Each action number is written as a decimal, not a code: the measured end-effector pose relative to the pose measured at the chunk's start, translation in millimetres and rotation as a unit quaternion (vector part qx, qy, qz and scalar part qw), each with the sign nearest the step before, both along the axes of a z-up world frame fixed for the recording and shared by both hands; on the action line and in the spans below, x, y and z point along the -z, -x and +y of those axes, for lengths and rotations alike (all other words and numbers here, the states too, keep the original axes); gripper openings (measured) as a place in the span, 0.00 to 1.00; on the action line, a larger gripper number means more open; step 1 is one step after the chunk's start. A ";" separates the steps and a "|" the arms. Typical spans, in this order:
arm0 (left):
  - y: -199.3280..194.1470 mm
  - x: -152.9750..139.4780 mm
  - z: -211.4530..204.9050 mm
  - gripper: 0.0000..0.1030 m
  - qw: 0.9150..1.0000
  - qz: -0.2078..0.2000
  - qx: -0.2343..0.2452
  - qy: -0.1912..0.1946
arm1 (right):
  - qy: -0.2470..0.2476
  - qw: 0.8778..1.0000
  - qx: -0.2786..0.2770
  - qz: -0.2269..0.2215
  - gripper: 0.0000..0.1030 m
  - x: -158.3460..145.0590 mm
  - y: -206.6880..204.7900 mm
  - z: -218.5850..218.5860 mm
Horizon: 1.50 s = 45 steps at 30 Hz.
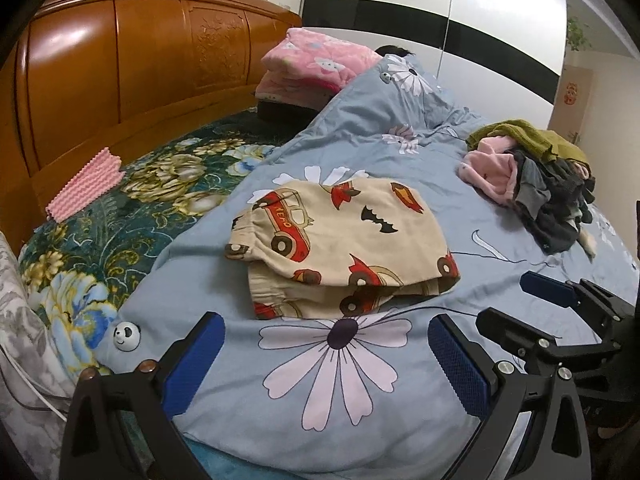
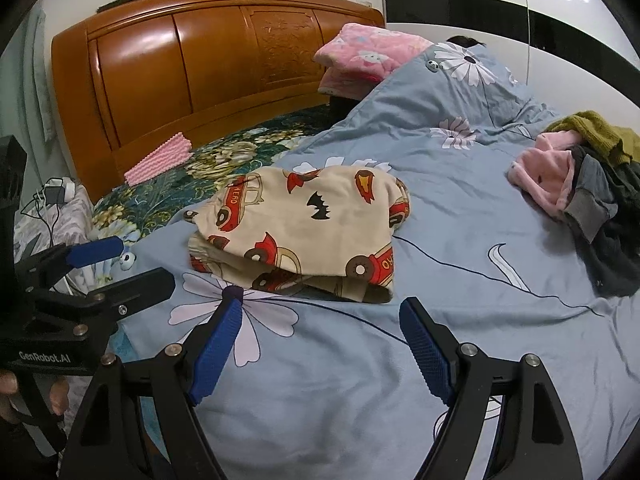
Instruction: Fold clothes
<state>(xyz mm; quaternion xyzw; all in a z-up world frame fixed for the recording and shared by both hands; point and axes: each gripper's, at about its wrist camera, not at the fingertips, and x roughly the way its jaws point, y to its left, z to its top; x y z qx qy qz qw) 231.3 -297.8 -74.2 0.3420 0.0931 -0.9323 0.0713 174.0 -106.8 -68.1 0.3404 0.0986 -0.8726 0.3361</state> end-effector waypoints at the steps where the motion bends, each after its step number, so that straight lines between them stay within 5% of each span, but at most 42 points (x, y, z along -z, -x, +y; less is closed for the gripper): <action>1: -0.1 -0.3 -0.2 1.00 1.000 0.001 -0.004 0.004 | -0.001 1.000 0.000 0.001 0.80 -0.2 -0.1 0.0; 45: 19.7 -0.4 3.0 1.00 0.999 0.011 0.004 0.041 | 0.007 1.000 0.008 0.029 0.80 -3.1 16.4 0.3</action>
